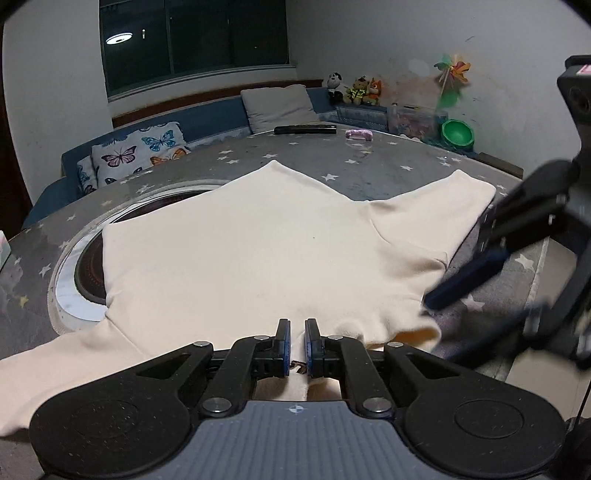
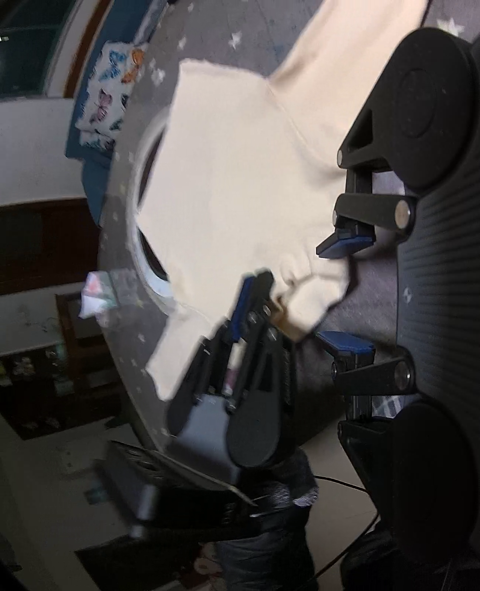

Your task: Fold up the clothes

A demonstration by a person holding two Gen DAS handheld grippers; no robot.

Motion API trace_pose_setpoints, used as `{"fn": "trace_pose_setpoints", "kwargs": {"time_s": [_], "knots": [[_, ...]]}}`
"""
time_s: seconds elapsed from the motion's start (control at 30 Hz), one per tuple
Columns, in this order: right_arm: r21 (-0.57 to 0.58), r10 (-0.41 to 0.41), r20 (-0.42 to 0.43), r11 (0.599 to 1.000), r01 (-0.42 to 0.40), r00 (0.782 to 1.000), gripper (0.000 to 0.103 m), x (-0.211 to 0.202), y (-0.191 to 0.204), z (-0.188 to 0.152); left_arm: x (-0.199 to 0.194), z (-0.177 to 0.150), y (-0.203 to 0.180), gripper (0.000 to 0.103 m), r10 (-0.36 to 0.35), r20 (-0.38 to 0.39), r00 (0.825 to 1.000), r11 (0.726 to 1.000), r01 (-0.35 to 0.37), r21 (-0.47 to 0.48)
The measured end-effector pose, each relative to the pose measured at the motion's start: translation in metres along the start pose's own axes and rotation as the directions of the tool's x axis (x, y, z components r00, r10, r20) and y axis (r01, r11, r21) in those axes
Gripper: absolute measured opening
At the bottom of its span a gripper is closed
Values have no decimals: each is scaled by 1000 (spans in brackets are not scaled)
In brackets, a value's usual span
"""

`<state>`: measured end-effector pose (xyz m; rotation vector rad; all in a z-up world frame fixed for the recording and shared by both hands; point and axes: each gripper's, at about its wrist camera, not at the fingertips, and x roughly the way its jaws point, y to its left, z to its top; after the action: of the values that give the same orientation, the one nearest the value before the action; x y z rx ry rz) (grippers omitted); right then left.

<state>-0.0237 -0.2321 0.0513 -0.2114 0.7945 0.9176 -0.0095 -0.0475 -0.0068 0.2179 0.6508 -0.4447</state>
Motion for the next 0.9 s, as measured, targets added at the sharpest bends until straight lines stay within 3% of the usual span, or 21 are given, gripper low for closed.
{"fn": "trace_pose_setpoints", "kwargs": {"time_s": [0.17, 0.3, 0.47, 0.57, 0.7, 0.77, 0.83, 0.9], "knots": [[114, -118, 40, 987, 113, 992, 44, -23, -34, -6, -1, 17, 0, 9, -11, 32, 999, 1000, 11, -16], [221, -267, 29, 941, 254, 963, 42, -35, -65, -22, 4, 32, -6, 9, -31, 57, 998, 999, 32, -16], [319, -424, -1, 858, 403, 905, 41, -46, -96, -42, 21, 44, -30, 9, -108, 55, 993, 994, 107, 23], [357, -520, -27, 793, 494, 854, 41, -54, -113, -53, 33, 44, -47, 9, -149, 29, 988, 987, 147, 65], [446, -644, -64, 665, 599, 763, 42, -74, -147, -73, 41, 38, -60, 9, -180, 0, 984, 979, 179, 100], [491, -681, -76, 610, 621, 729, 42, -84, -161, -81, 42, 37, -62, 9, -183, -5, 983, 978, 183, 102], [521, -688, -89, 584, 623, 720, 42, -88, -173, -87, 43, 36, -64, 9, -184, -9, 983, 977, 184, 104], [539, -674, -87, 587, 604, 733, 41, -87, -180, -91, 44, 36, -65, 9, -185, -13, 983, 977, 185, 105]]}}
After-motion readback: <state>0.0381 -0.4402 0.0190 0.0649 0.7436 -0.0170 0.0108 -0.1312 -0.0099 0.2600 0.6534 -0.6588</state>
